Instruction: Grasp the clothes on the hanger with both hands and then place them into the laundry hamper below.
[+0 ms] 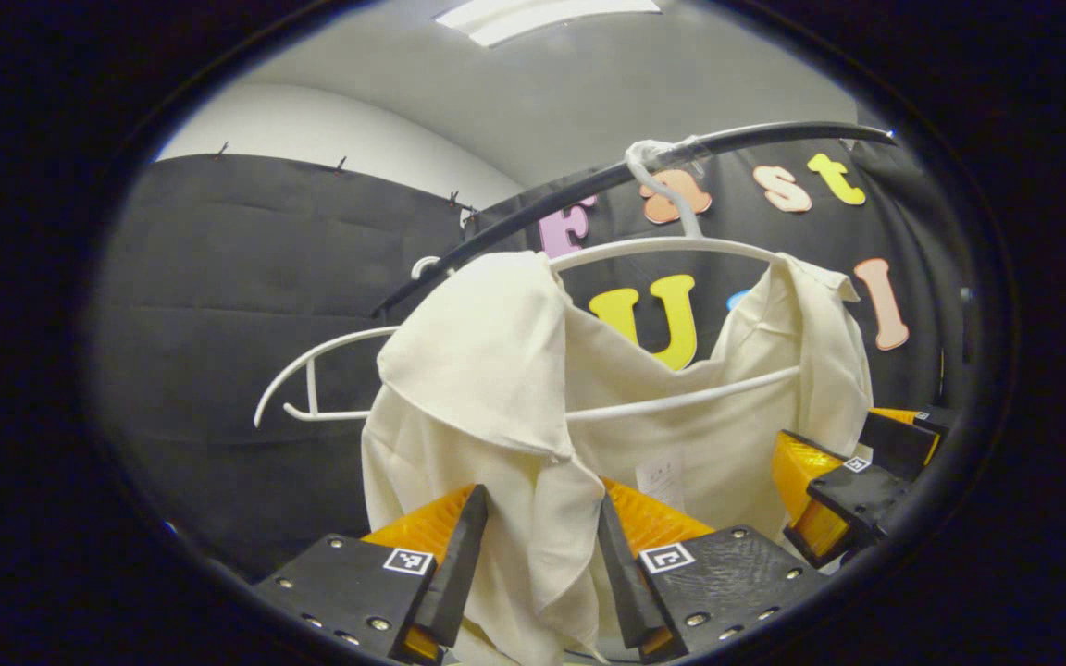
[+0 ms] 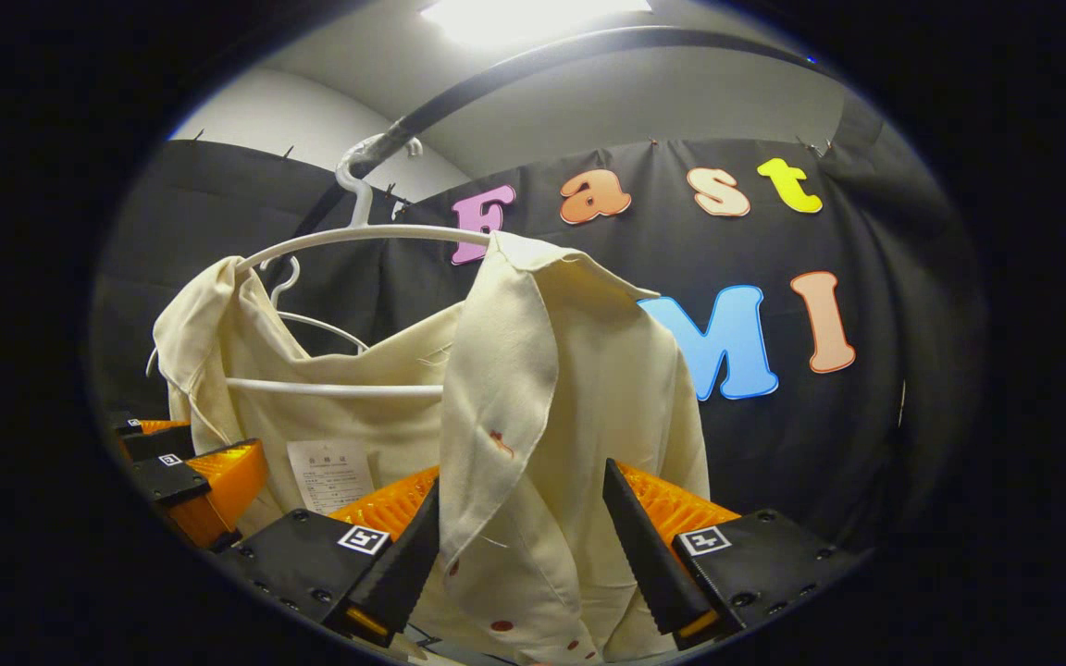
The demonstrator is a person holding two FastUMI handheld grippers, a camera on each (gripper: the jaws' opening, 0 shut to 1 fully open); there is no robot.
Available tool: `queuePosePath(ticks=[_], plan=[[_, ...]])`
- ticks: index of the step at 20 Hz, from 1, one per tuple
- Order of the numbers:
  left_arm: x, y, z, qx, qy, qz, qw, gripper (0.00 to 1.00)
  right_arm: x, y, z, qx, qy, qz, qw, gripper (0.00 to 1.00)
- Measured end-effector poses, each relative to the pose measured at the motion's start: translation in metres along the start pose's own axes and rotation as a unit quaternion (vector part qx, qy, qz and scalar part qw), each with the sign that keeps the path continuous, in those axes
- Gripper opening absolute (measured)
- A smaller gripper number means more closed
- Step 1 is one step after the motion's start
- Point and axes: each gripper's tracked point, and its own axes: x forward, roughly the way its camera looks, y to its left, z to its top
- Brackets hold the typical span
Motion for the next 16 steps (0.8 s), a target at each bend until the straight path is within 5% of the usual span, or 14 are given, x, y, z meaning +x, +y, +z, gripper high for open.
queuePosePath(ticks=[2, 3, 4, 5, 6, 8, 16], plan=[[0.005, 0.002, -0.002, -0.002, 0.004, 0.006, 1.0, 0.68, 0.01, -0.003, -0.003, -0.002, 0.002, -0.016, 1.0, 0.96], [0.007, 0.004, -0.002, 0.003, 0.001, 0.01, 1.0, 0.66, 0.017, -0.005, -0.003, -0.005, 0.001, -0.024, 1.0, 0.89], [0.01, 0.018, -0.002, 0.014, -0.002, 0.041, 0.999, 0.63, 0.018, -0.008, -0.004, -0.012, 0.0, -0.035, 0.999, 0.72], [0.004, 0.027, 0.0, 0.014, -0.004, 0.059, 0.998, 0.35, 0.021, -0.011, -0.005, -0.019, 0.001, -0.044, 0.999, 0.65], [0.006, 0.027, -0.002, 0.008, -0.005, 0.057, 0.998, 0.07, 0.022, -0.014, -0.005, -0.027, -0.001, -0.059, 0.998, 0.46], [0.001, 0.036, -0.002, 0.0, -0.008, 0.073, 0.997, 0.08, 0.021, -0.031, 0.003, -0.034, -0.016, -0.093, 0.995, 0.06], [-0.024, 0.082, 0.033, 0.039, -0.064, 0.116, 0.99, 0.02, 0.004, -0.084, 0.044, -0.084, -0.076, -0.155, 0.981, 0.01]])
